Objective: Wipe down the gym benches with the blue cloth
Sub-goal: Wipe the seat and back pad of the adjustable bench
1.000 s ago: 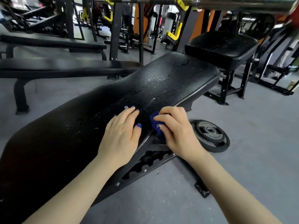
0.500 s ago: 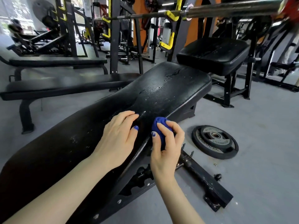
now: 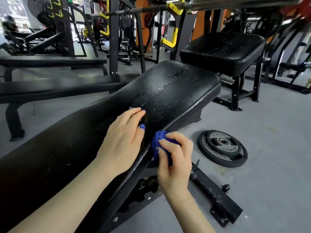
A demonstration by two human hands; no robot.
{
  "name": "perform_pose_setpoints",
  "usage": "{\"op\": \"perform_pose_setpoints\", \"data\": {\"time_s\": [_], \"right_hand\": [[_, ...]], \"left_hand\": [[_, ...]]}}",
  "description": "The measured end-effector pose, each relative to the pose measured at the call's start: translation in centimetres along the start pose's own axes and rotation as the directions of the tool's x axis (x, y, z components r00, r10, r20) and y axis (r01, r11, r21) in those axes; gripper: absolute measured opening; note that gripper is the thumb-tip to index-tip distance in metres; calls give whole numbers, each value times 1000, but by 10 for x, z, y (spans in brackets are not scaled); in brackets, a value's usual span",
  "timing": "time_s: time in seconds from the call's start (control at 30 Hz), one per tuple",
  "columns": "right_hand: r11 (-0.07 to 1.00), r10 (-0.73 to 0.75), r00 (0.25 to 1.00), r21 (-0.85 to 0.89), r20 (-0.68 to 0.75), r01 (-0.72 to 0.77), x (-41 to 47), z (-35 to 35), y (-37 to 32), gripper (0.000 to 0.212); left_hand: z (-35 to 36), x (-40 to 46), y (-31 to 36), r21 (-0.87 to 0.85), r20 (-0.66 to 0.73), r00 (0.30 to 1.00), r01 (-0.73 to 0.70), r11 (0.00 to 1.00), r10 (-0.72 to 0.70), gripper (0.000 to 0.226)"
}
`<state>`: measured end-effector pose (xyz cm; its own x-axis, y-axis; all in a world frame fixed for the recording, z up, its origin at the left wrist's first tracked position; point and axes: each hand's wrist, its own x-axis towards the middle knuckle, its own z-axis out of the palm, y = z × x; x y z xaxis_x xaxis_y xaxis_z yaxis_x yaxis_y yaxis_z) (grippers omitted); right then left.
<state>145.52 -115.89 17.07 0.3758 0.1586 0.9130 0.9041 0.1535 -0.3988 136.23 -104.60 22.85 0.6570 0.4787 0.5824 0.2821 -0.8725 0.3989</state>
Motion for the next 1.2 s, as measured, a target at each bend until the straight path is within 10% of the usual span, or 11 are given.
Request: {"op": "perform_pose_setpoints", "data": {"time_s": [0.3, 0.5, 0.8, 1.2], "right_hand": [[974, 187, 935, -66, -301, -216, 73, -12, 32, 11], [972, -143, 978, -166, 153, 168, 51, -24, 16, 13], [802, -72, 944, -544, 323, 247, 176, -83, 41, 15], [815, -219, 713, -277, 666, 509, 90, -33, -23, 17]], "left_hand": [[-1, -3, 2, 29, 19, 1000, 10, 1000, -10, 63], [-1, -2, 2, 42, 12, 1000, -6, 999, 5, 69], [-3, -3, 5, 54, 35, 999, 17, 998, -19, 54], [-1, -3, 2, 60, 15, 1000, -1, 998, 0, 64]]}}
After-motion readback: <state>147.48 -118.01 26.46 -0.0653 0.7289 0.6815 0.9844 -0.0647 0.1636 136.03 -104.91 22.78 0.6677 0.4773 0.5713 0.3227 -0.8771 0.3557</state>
